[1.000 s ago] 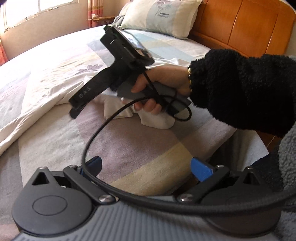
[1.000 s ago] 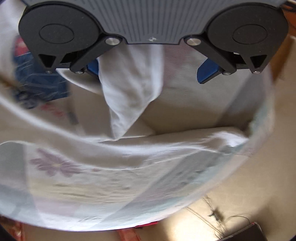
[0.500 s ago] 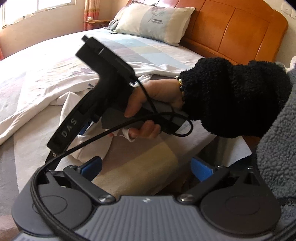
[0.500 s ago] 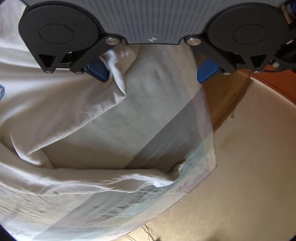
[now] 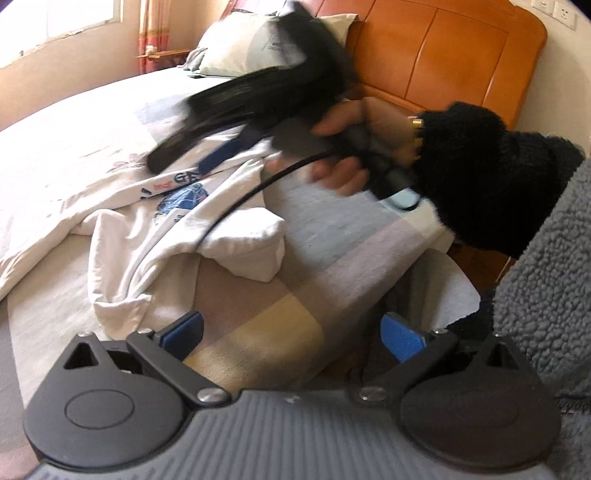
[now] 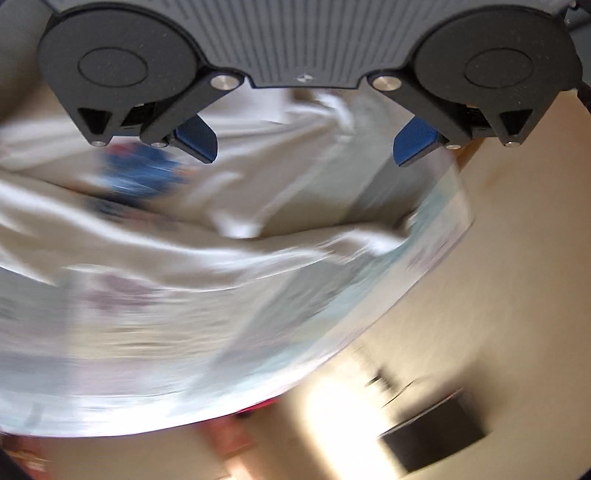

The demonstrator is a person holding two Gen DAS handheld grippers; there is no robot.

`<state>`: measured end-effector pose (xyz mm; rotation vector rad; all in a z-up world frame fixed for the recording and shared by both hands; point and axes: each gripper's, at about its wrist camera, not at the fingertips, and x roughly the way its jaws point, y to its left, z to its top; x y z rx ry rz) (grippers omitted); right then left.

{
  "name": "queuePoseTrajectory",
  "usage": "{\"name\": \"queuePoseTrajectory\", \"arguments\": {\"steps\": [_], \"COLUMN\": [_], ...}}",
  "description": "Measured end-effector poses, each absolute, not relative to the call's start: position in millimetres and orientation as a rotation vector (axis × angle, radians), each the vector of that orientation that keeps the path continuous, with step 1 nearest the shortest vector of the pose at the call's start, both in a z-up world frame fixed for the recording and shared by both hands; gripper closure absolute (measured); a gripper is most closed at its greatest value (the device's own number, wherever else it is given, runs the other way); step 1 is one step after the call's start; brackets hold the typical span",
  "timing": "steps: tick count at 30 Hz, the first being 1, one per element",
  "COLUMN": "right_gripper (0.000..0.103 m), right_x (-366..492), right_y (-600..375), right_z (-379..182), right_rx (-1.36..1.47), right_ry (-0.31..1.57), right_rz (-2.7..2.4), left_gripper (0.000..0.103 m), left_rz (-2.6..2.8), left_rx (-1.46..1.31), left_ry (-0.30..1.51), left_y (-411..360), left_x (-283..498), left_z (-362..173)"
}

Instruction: Fold clothes

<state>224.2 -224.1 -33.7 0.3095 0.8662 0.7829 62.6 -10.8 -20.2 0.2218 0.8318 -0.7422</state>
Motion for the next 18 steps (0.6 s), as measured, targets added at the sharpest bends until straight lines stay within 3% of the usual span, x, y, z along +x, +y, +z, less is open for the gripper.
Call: {"name": "queuePoseTrajectory", "arguments": {"steps": [4, 10, 18], "right_gripper": [0.0, 0.0, 0.0], "right_x": [206, 202, 249], "right_y": [-281, -286, -251], "right_z": [-61, -111, -109], "right_rx": [0.393, 0.432, 0.502], "right_ry": [0.926, 0.99, 0.913], "right_rz": [0.654, 0.623, 0.654], "left_gripper": [0.001, 0.001, 0.001], "left_rz": [-0.764, -0.769, -0.725], "left_rx": [0.238, 0.263, 0.254], "left_ry": [0.838, 0.854, 0.872], "left_y": [-17, -25, -21], "left_x": [66, 69, 68], "left_z": [-23, -26, -25]}}
